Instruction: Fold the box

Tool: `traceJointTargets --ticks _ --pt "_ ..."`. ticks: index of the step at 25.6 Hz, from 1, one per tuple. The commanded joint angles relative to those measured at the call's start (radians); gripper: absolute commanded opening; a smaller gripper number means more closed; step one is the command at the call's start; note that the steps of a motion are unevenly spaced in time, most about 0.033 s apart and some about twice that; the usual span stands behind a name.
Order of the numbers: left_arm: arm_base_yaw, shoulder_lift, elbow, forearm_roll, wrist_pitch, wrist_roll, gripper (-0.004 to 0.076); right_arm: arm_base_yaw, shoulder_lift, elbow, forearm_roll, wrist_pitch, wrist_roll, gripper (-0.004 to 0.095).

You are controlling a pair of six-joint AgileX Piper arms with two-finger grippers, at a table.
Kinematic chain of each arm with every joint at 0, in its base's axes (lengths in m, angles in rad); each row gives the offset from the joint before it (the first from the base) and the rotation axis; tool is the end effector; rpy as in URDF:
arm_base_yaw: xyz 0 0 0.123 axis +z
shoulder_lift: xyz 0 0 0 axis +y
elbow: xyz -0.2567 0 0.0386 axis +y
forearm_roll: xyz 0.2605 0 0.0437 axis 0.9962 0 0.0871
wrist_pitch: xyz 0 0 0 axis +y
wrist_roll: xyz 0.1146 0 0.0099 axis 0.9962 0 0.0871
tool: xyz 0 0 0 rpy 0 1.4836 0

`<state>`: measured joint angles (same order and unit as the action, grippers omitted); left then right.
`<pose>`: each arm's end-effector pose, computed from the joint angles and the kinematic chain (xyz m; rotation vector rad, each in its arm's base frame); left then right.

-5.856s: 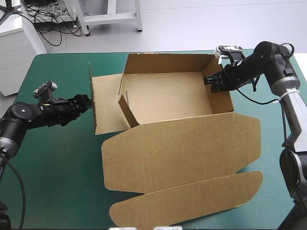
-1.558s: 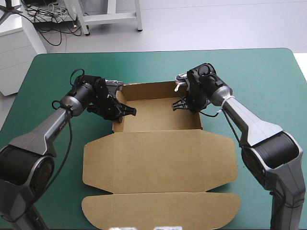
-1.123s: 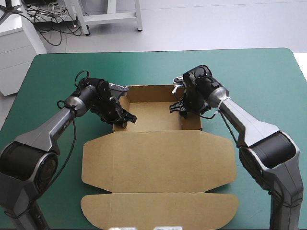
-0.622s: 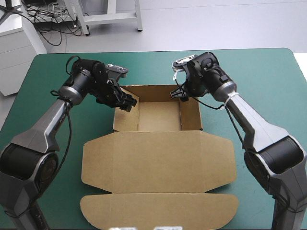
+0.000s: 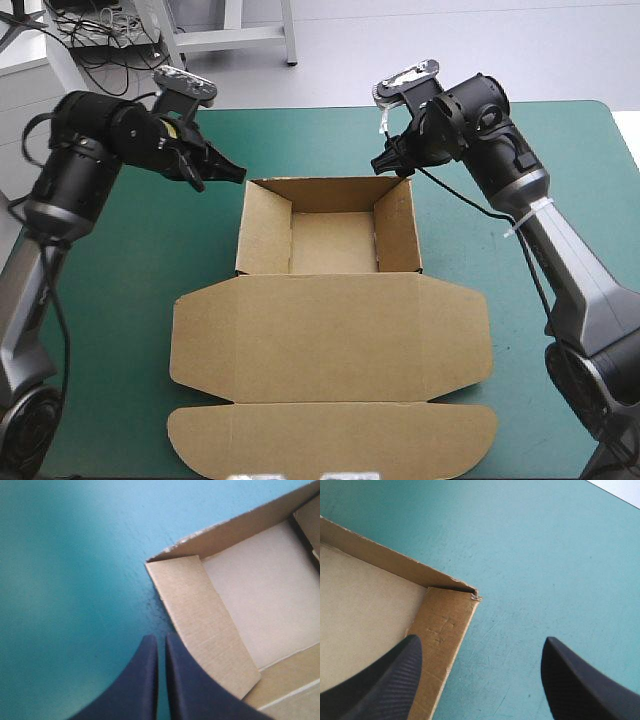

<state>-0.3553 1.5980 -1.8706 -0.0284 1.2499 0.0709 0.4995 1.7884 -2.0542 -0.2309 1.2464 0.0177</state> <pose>0.3336 -0.1271 0.4014 0.5225 2.4112 -0.1606 0.3666 0.1716 0.3889 -0.5753 2.3595 -0.0699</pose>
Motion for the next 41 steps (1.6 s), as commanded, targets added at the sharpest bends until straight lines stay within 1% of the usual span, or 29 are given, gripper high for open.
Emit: traceJointTargets --ticks 1,6,10,12,14,15,18,19,20,21,22,23,26,27,30,32,33,36,38,39,40,41 --pt "-0.007 -0.134 -0.022 0.064 0.034 -0.01 -0.001 -0.002 -0.055 -0.028 -0.029 0.008 0.016 0.0633" --pt "-0.007 -0.274 0.057 0.073 0.034 -0.014 -0.001 -0.002 -0.055 0.042 -0.029 0.008 0.019 0.0633" --pt "-0.007 -0.42 0.196 0.072 0.034 -0.014 -0.001 -0.002 -0.051 0.128 -0.028 0.008 0.055 0.0633" --pt "-0.007 -0.491 0.28 0.073 0.018 -0.014 -0.001 -0.002 -0.038 0.164 -0.026 0.008 0.086 0.0633" --pt "-0.007 -0.575 0.383 0.073 -0.014 -0.016 -0.001 -0.002 -0.019 0.191 -0.012 0.008 0.096 0.0633" --pt "-0.007 -0.653 0.478 0.073 -0.048 -0.041 -0.001 -0.002 0.001 0.209 0.014 0.008 0.098 0.0633" --pt "-0.007 -0.778 0.632 0.073 -0.098 -0.041 -0.001 -0.002 0.033 0.219 0.031 0.008 0.108 0.0633" --pt "-0.007 -0.81 0.682 0.073 -0.105 -0.041 -0.001 -0.002 0.044 0.219 0.031 0.008 0.121 0.0633" --pt "-0.007 -0.881 0.766 0.073 -0.111 -0.041 -0.001 -0.002 0.068 0.219 0.034 0.008 0.149 0.0633" --pt "-0.007 -0.937 0.848 0.073 -0.109 -0.041 -0.001 -0.002 0.09 0.219 0.052 0.008 0.165 0.0633" --pt "-0.007 -0.966 0.893 0.069 -0.109 -0.041 -0.001 -0.002 0.099 0.219 0.067 0.008 0.17 0.0633" --pt "-0.007 -1.012 0.976 0.056 -0.109 -0.041 -0.001 -0.002 0.114 0.219 0.106 0.008 0.17 0.0633" --pt "-0.007 -1.099 1.12 0.001 -0.129 -0.041 -0.001 -0.002 0.152 0.219 0.171 0.008 0.175 0.0633" --pt "-0.007 -1.135 1.167 -0.029 -0.164 -0.041 -0.001 -0.002 0.166 0.219 0.188 0.008 0.199 0.0633" --pt "-0.007 -1.195 1.257 -0.044 -0.21 -0.041 -0.001 -0.002 0.177 0.219 0.239 0.008 0.211 0.0626" --pt "-0.007 -1.211 1.287 -0.044 -0.208 -0.041 -0.001 -0.002 0.179 0.219 0.252 0.008 0.214 0.057" --pt "-0.007 -1.215 1.299 -0.044 -0.206 -0.041 -0.001 -0.002 0.179 0.219 0.256 0.008 0.215 0.0511" --pt "-0.007 -1.221 1.338 -0.044 -0.205 -0.041 -0.001 -0.002 0.179 0.219 0.259 0.008 0.225 0.027" --pt "-0.007 -1.221 1.353 -0.044 -0.209 -0.039 -0.001 -0.002 0.179 0.219 0.259 0.008 0.227 0.0089" --pt "-0.007 -1.221 1.358 -0.044 -0.209 -0.031 -0.001 -0.002 0.179 0.219 0.259 0.008 0.227 0.0029" --pt "-0.007 -1.221 1.361 -0.044 -0.209 -0.026 -0.001 -0.002 0.179 0.219 0.259 0.008 0.227 -0.0022" --pt "-0.007 -1.221 1.365 -0.042 -0.209 -0.024 -0.001 -0.002 0.179 0.219 0.259 0.008 0.23 -0.0013"
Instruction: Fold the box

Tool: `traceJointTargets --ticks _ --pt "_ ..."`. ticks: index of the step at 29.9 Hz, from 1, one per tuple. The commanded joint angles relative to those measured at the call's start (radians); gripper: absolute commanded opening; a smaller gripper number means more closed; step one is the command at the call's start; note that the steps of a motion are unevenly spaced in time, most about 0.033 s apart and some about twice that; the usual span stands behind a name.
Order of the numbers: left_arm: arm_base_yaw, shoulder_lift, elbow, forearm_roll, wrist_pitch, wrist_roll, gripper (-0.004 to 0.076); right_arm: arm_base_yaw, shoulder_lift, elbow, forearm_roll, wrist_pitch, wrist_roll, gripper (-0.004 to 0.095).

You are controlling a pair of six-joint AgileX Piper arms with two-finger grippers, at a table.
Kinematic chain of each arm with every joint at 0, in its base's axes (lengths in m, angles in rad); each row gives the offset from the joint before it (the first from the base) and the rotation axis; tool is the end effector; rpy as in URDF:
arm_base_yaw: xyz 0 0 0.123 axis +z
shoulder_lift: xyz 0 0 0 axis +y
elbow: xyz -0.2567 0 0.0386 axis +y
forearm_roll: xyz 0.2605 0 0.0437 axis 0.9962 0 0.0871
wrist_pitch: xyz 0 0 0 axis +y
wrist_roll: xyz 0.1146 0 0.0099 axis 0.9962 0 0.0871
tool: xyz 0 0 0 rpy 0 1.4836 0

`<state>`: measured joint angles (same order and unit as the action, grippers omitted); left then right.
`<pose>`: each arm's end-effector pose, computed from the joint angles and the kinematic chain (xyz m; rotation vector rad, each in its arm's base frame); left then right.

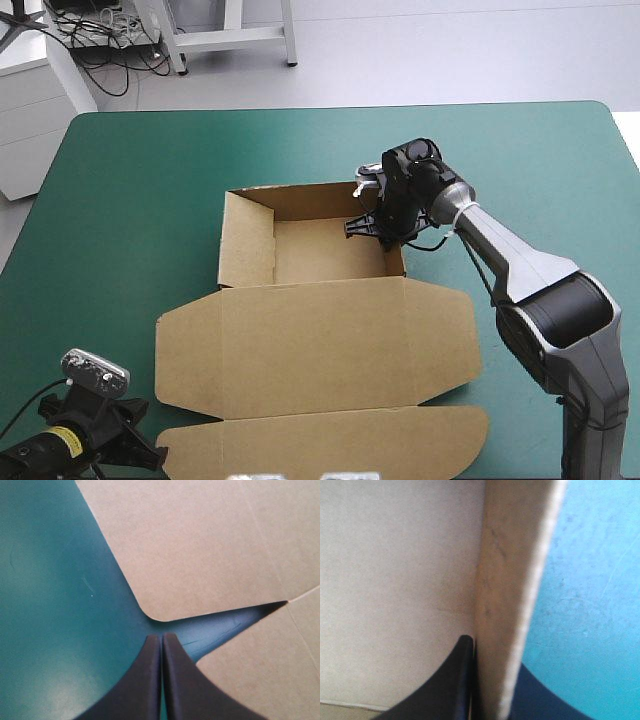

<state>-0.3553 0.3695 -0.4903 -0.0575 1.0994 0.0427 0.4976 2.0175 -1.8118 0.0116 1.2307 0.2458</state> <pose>0.0917 -0.0403 0.2371 0.4789 2.4248 -0.2098 0.3815 0.2086 0.2152 -0.3648 2.9135 0.1342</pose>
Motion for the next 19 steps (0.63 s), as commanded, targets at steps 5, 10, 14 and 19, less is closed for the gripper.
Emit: traceJointTargets --ticks 5,10,14,19 --pt "-0.007 0.008 -0.015 0.027 -0.061 0.035 -0.001 0.0 -0.05 -0.024 -0.012 0.024 0.029 -0.0015" --pt "-0.007 0.008 -0.013 0.155 -0.063 0.036 -0.001 -0.064 -0.053 -0.037 0.012 0.024 0.032 -0.0015" --pt "-0.007 0.008 -0.011 0.163 -0.078 0.036 -0.001 -0.186 -0.078 -0.037 0.074 0.024 0.02 -0.0015" --pt "-0.007 0.008 -0.011 0.141 -0.073 0.036 -0.001 -0.393 -0.141 -0.037 0.061 0.024 -0.036 -0.0015"
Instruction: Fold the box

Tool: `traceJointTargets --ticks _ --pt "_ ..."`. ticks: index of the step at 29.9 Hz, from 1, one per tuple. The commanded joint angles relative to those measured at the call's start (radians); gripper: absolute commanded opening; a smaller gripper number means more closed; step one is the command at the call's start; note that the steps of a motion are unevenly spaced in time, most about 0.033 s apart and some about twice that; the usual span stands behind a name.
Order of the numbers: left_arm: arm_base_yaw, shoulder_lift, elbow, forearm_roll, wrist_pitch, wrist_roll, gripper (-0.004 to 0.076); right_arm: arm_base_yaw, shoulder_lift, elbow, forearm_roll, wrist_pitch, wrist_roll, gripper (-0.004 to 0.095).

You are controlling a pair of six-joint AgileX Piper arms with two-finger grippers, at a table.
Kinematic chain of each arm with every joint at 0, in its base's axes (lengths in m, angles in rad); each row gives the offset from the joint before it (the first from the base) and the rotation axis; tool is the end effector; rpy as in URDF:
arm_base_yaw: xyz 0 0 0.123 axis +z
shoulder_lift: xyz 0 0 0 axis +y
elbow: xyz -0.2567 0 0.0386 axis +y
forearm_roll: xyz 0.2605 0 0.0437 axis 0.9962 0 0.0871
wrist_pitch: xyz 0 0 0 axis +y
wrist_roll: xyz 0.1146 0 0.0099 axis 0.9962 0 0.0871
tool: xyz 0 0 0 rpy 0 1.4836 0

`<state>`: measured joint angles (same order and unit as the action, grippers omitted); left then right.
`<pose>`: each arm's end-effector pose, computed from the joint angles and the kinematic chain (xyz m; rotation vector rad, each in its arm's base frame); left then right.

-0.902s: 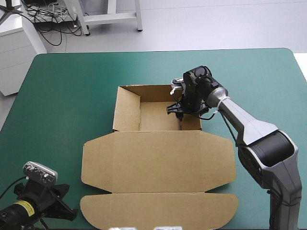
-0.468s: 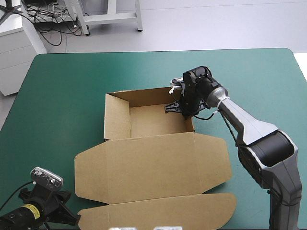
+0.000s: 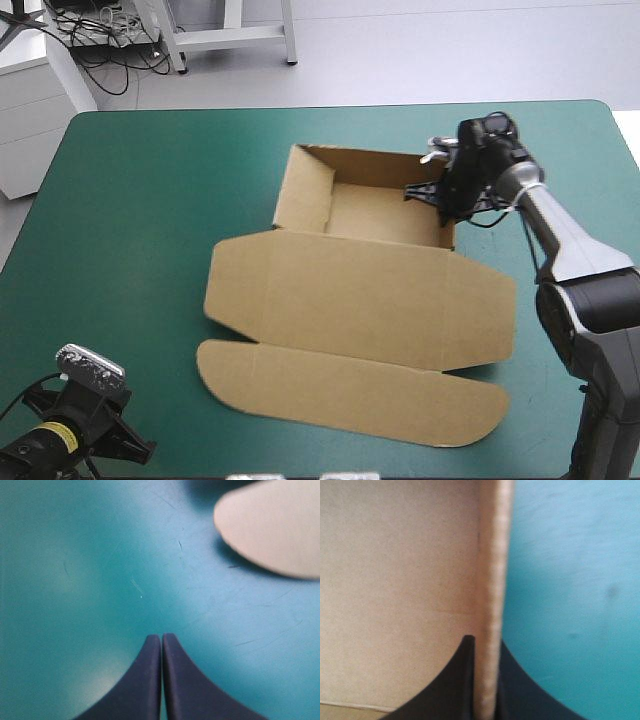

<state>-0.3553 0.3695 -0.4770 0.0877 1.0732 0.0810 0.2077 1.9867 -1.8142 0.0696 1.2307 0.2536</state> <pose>0.0988 -0.0272 0.2349 0.5457 2.3824 -0.0089 0.4212 0.0965 0.2295 0.0881 2.9024 0.1820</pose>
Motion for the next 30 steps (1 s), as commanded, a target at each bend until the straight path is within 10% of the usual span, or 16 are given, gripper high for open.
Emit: traceJointTargets --ticks 1,12,21,30 --pt "-0.007 0.008 -0.025 -0.004 -0.046 -0.003 -0.001 -0.155 -0.121 -0.035 0.001 0.024 -0.051 -0.0015" --pt "-0.007 0.008 -0.023 -0.004 -0.046 -0.003 -0.001 -0.628 -0.168 -0.035 -0.002 0.024 -0.078 -0.0014" --pt "-0.007 0.008 -0.023 -0.004 -0.046 -0.003 -0.001 -0.667 -0.168 -0.035 -0.175 0.024 -0.078 0.0016" --pt "-0.007 0.008 -0.023 -0.004 -0.046 -0.003 -0.001 -0.667 -0.17 -0.035 -0.268 0.025 -0.112 0.0304"
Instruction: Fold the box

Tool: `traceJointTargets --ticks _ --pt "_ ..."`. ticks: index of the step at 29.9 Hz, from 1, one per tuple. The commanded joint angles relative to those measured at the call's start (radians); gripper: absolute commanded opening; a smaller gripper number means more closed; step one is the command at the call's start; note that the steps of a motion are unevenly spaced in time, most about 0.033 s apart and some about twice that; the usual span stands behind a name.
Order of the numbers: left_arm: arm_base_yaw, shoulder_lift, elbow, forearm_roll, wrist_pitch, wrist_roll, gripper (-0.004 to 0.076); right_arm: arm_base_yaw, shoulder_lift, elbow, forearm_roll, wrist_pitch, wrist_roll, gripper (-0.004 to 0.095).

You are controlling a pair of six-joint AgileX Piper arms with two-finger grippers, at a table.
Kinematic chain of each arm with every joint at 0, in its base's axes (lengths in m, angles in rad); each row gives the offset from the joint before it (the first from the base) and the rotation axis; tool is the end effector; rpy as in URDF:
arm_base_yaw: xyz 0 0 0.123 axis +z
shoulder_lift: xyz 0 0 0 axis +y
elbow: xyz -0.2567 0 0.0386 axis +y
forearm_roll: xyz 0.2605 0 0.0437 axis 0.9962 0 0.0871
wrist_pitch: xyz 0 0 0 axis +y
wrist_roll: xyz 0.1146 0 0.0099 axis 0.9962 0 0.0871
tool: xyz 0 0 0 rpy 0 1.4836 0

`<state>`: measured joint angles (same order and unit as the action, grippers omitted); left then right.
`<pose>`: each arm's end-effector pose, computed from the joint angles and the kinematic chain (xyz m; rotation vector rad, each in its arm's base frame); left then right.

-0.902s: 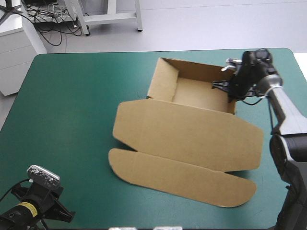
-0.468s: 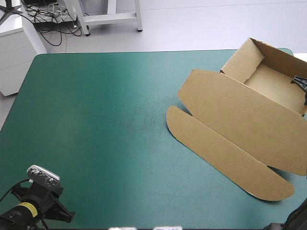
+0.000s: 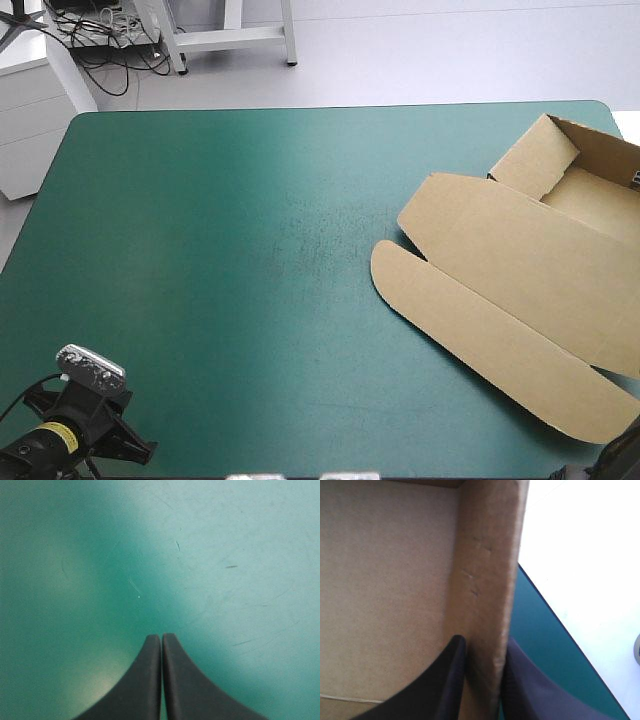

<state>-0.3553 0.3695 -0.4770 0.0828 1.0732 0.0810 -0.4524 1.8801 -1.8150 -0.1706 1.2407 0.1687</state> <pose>0.0987 -0.0277 0.2348 0.5449 2.3832 -0.0151 0.3672 -0.1990 0.2760 0.8205 2.6786 -0.3085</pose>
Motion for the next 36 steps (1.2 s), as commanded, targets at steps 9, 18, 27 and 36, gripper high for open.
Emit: traceJointTargets --ticks 9,18,27,36 --pt "-0.007 0.008 -0.023 0.0 -0.046 -0.003 -0.001 -0.007 -0.09 -0.034 -0.062 0.015 -0.03 0.0427" --pt "-0.007 0.008 -0.023 0.0 -0.046 -0.003 -0.001 -0.007 -0.227 -0.034 0.005 0.015 -0.058 0.0419" --pt "-0.007 0.008 -0.023 -0.001 -0.046 -0.003 -0.001 -0.005 -0.469 0.039 0.271 0.014 -0.148 -0.0019" --pt "-0.007 0.008 -0.023 -0.001 -0.045 -0.022 -0.001 0.053 -0.825 0.364 0.326 -0.036 -0.198 -0.0014"
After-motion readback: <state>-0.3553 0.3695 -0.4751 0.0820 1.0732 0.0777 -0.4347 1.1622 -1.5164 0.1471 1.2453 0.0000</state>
